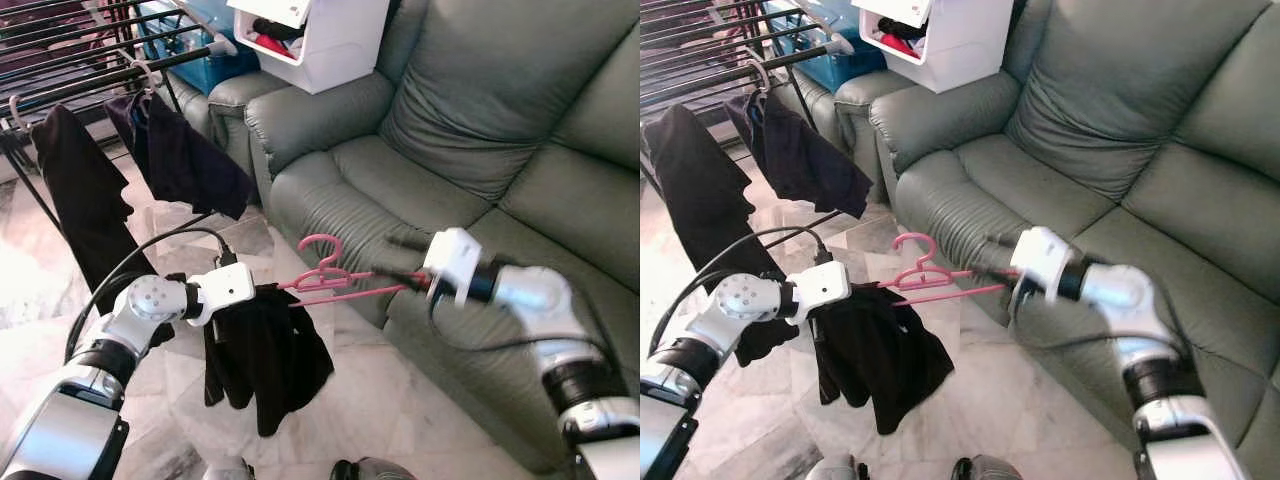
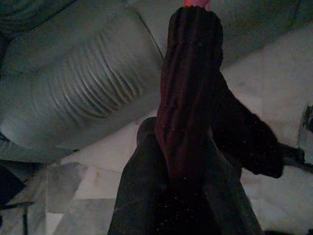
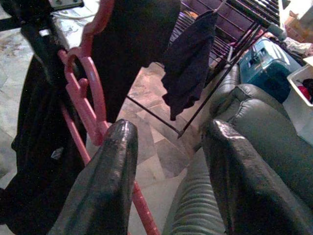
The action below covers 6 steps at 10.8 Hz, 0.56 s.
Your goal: Hang hanger
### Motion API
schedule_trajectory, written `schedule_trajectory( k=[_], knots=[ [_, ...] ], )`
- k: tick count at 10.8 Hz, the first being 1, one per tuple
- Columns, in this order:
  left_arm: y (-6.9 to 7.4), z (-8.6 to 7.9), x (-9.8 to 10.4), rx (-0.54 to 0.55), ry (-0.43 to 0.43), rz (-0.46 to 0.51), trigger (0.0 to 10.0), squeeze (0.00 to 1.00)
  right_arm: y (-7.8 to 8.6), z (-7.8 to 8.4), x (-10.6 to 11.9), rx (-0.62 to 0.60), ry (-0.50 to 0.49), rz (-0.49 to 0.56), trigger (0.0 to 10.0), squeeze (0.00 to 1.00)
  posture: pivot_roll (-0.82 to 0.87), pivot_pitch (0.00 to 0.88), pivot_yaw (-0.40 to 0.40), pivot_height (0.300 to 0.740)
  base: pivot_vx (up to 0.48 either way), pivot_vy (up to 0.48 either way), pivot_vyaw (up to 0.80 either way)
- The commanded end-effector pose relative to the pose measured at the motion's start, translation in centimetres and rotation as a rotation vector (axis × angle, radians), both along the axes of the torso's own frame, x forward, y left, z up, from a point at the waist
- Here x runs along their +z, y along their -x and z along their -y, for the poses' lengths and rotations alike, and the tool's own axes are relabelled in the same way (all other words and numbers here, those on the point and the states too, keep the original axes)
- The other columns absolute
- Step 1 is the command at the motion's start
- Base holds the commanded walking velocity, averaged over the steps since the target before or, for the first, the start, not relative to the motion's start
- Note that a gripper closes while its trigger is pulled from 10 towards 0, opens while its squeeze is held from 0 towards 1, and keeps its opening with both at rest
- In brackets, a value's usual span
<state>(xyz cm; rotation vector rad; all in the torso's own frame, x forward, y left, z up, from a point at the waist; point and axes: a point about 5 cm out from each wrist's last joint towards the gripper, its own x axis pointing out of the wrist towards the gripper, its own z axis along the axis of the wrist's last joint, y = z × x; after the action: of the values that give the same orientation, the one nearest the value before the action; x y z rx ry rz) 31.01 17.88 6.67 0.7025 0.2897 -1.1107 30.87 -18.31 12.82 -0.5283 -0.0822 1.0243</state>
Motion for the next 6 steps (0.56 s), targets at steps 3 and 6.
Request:
schedule_trajectory(
  k=[3, 6],
  knots=[
    [-2.4, -1.6, 1.0, 0.442, 0.216, 0.033, 0.0, 0.00, -1.2, 0.0, 2.3, -0.206, -0.199, 0.149, 10.0, 1.00, -0.09, 0.000, -0.033, 0.740, 0.000, 0.000, 0.00],
    [-4.1, -0.2, 4.1, 0.488, 0.391, 0.114, 0.0, 0.00, 0.3, -2.2, -0.8, -0.319, -0.285, 0.136, 10.0, 1.00, -0.08, 0.000, -0.018, 0.740, 0.000, 0.000, 0.00]
  ],
)
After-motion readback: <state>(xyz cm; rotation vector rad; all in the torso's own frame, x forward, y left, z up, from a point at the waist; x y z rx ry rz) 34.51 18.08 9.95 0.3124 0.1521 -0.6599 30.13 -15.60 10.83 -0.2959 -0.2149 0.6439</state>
